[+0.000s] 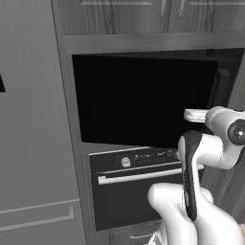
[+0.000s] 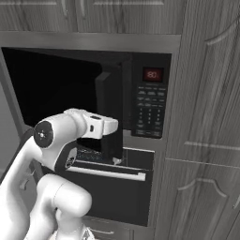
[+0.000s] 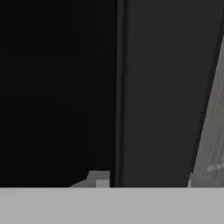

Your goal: Place the sponge inside the microwave to prepare for sanitizing.

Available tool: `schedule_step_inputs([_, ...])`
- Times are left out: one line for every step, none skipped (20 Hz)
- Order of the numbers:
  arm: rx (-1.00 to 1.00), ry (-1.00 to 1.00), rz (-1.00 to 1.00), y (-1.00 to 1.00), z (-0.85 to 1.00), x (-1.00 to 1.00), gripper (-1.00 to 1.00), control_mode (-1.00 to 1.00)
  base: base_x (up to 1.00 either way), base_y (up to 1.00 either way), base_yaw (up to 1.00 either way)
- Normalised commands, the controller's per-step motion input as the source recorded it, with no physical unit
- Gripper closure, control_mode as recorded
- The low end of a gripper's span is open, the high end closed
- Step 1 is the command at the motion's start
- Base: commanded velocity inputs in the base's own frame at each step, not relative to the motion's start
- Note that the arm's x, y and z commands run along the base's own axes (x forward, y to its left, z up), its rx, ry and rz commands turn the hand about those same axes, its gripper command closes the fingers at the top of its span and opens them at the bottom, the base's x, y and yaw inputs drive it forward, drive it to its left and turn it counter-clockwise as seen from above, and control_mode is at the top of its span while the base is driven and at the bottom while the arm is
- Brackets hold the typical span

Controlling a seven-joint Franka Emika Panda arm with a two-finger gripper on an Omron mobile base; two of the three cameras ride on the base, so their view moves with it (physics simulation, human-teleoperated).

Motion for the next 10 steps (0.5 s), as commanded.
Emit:
schedule_step_inputs([-0.09, -0.18, -0.20, 0.46, -0.13, 0.00, 1.00, -1.00, 0.00, 0.00, 0.00])
schedule_step_inputs([-0.07, -0.12, -0.20, 0.45, -0.09, 0.00, 1.00, -1.00, 0.00, 0.00, 0.00])
schedule_step_inputs([-0.01, -0.03, -0.21, 0.37, -0.06, 0.00, 1.00, -1.00, 0.00, 0.00, 0.00])
schedule_step_inputs([0.00, 0.00, -0.21, 0.32, -0.06, -0.04, 1.00, -1.00, 0.00, 0.00, 0.00])
schedule_step_inputs([0.00, 0.00, -0.23, 0.45, -0.09, -0.09, 1.00, -1.00, 0.00, 0.00, 0.00])
schedule_step_inputs([0.00, -0.01, -0.25, 0.57, -0.14, -0.19, 1.00, -1.00, 0.00, 0.00, 0.00])
schedule_step_inputs([0.00, -0.05, -0.25, 0.56, -0.11, -0.33, 1.00, -1.00, 0.00, 0.00, 0.00])
schedule_step_inputs([0.00, -0.08, -0.23, 0.54, -0.11, -0.41, 1.00, -1.00, 0.00, 0.00, 0.00])
schedule_step_inputs([0.00, -0.10, -0.23, 0.53, -0.09, -0.43, 1.00, -1.00, 0.00, 0.00, 0.00])
schedule_step_inputs([0.00, -0.13, -0.23, 0.55, -0.06, -0.40, 1.00, -1.00, 0.00, 0.00, 0.00])
